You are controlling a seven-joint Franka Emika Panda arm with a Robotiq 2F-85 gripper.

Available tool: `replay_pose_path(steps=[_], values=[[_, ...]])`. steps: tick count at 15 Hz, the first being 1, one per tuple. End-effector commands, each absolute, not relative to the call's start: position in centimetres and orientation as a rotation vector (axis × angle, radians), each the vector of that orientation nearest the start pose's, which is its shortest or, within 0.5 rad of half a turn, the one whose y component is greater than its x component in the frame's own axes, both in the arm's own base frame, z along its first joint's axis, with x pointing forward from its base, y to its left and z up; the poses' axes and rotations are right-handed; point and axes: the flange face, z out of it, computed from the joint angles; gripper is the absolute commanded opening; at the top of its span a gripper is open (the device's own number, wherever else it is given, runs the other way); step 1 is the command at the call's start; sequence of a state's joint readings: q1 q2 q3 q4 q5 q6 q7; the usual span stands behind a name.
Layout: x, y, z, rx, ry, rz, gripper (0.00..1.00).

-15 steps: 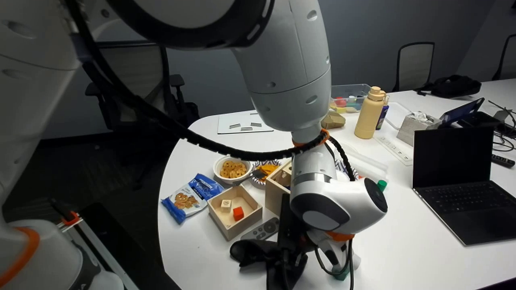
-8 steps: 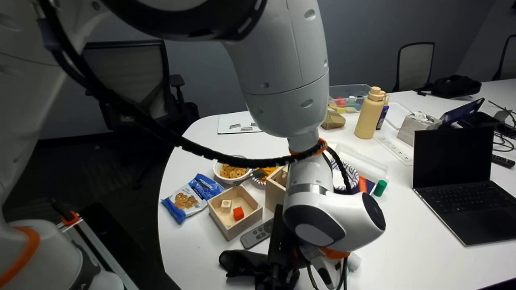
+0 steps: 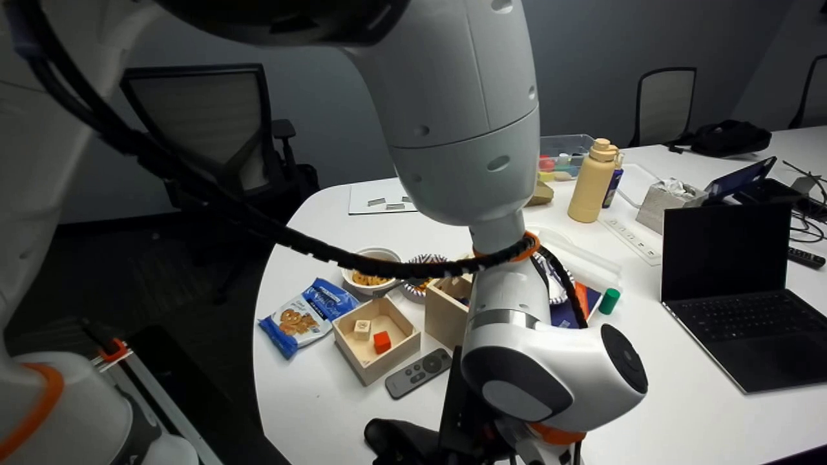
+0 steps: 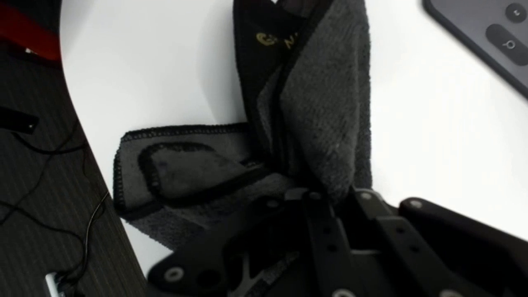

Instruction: Use the black towel to clean the table

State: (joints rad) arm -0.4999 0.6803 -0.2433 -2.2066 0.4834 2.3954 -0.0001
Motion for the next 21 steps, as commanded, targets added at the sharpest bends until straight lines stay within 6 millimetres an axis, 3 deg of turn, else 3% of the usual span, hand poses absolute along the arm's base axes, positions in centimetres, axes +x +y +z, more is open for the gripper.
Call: replay_pose_path(steps=[1,6,11,15,21], values=[[32.8,-29.8,9.2,-2.475,1.515,0.528,0.02],[33.2,-23.0,14.5,-2.636,1.315,0.493,0.02],[34.4,-14.9,18.0,-2.837,0.992,0.535,0.02],[34.8,-8.0,19.1,-2.989,0.683,0.570,0.02],[36.3,1.4,18.5,-3.093,0.179,0.568,0.02]])
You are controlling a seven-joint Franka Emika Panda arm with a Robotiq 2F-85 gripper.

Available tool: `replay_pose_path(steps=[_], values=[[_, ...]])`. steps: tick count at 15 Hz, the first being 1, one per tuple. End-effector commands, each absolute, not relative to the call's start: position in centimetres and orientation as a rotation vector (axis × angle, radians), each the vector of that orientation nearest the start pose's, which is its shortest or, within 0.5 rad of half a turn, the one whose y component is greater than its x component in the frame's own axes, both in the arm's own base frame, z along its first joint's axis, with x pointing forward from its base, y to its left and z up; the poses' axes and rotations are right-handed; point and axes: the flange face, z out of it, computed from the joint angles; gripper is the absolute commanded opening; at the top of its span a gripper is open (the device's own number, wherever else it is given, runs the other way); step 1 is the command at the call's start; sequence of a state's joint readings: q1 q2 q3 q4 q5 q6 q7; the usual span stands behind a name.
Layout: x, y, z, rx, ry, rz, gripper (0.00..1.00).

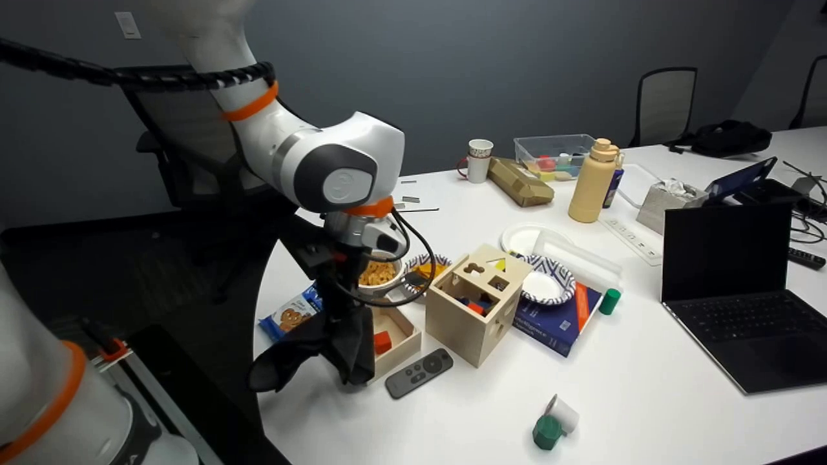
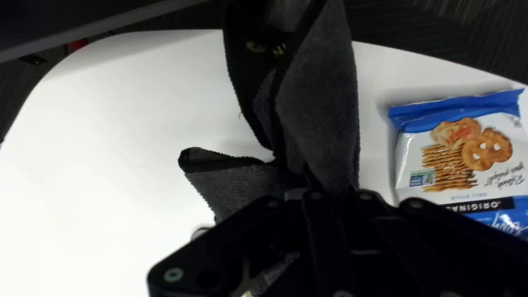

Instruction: Use the black towel to clean the table

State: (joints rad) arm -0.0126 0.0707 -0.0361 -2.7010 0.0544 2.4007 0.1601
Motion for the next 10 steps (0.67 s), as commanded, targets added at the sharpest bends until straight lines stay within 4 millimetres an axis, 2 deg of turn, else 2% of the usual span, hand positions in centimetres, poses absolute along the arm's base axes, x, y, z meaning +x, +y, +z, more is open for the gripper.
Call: replay_pose_path(steps=[1,5,10], values=[[36.4,2.5,18.2,-3.103,0.104,0.572,0.02],[36.7,6.9,16.9,-3.092,-0.202,0.614,0.02],[37.4,11.1,15.7,-3.037,-0.499,0.629,0.02]])
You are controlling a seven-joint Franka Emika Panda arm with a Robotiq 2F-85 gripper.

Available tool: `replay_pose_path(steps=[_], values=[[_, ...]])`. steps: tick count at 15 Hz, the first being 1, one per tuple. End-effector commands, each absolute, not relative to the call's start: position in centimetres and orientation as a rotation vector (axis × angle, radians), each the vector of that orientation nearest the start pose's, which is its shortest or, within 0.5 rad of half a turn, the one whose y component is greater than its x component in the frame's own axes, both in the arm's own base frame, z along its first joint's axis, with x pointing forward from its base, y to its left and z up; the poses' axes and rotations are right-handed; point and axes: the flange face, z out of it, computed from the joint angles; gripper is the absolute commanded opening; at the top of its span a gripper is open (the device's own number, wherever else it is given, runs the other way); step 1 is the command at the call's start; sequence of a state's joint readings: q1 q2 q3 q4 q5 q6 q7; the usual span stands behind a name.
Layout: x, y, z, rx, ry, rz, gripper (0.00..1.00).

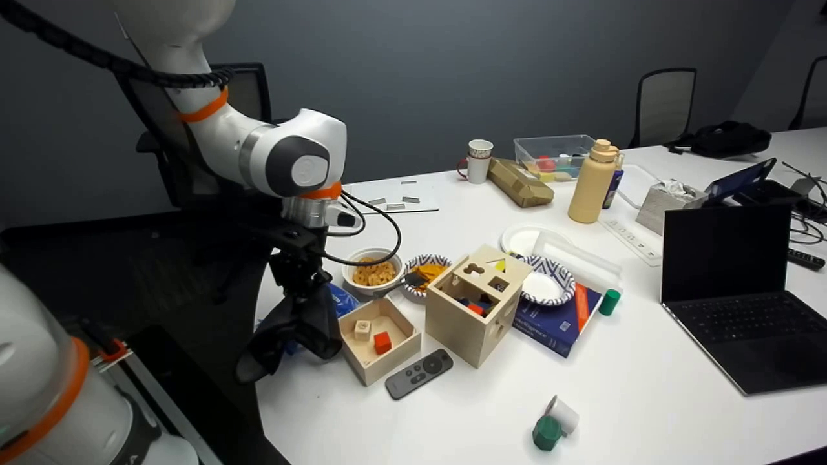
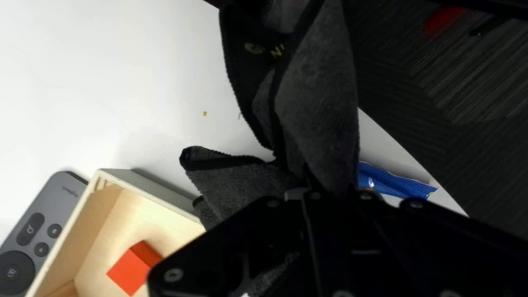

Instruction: Use the black towel to clean the table

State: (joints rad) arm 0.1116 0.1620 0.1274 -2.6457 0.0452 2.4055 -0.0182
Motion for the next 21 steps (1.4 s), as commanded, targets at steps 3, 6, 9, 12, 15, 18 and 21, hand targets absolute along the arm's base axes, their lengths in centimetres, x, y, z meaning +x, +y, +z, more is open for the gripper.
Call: replay_pose_path(steps=[3,6,9,12,15,18,21], values=[[38.1,12.7,15.2,-3.037,-0.618,0.602,0.02],[39.4,13.8,14.4,-3.047,-0.680,0.567,0.02],[40.3,14.9,13.7,-3.039,-0.719,0.544,0.02],[41.1,15.5,13.0,-3.040,-0.723,0.521,0.02],[41.6,15.7,12.7,-3.027,-0.723,0.524,0.41],[41.7,15.8,13.0,-3.022,-0.728,0.523,0.64],[41.9,15.6,13.3,-3.031,-0.719,0.516,0.88]])
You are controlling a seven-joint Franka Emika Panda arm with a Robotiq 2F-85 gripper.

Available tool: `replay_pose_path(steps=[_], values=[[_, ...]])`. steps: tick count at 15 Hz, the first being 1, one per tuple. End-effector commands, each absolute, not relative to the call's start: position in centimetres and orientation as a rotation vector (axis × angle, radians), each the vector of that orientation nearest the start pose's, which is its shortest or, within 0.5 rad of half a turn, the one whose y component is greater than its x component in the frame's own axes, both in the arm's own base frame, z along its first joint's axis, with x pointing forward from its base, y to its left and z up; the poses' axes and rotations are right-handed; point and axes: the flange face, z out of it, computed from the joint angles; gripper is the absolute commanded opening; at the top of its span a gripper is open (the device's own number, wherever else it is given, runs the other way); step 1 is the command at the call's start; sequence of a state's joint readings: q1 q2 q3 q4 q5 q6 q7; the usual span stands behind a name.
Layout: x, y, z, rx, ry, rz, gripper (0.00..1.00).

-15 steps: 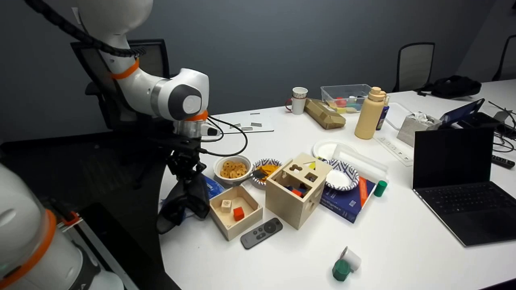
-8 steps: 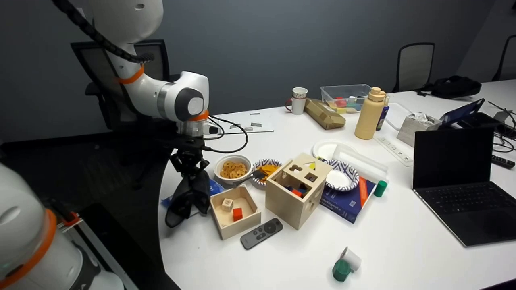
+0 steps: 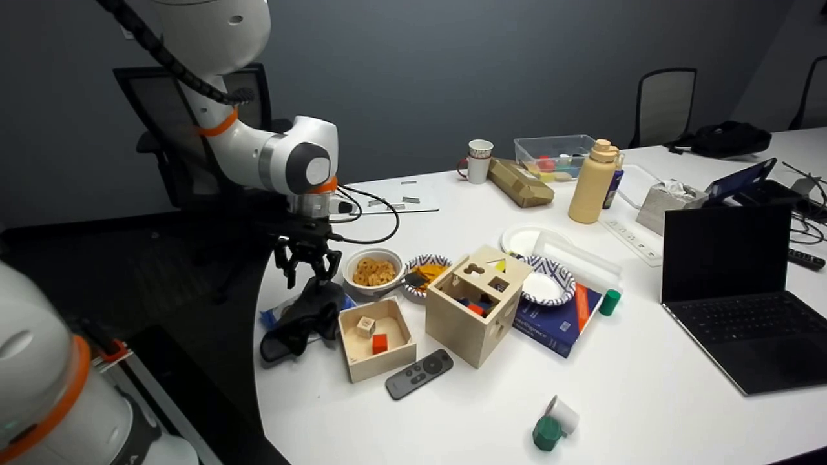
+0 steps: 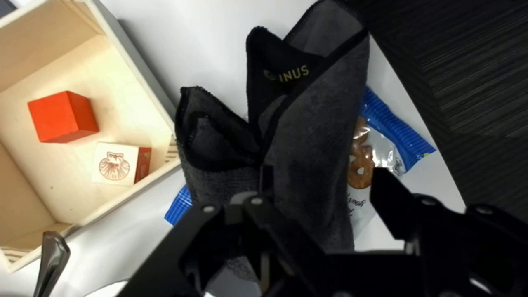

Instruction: Use the black towel to clean the table

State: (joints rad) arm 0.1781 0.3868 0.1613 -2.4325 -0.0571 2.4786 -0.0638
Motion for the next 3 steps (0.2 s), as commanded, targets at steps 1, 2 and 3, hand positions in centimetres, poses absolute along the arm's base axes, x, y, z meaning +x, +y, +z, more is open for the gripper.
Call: replay_pose_path(steps=[1,2,3], values=[[41.82,15.54,13.36,-3.032,-0.722,0.529,0.95],[41.77,15.47,13.41,-3.035,-0.724,0.539,1.00],[41.72,15.39,13.44,-3.038,-0.722,0.537,1.00]])
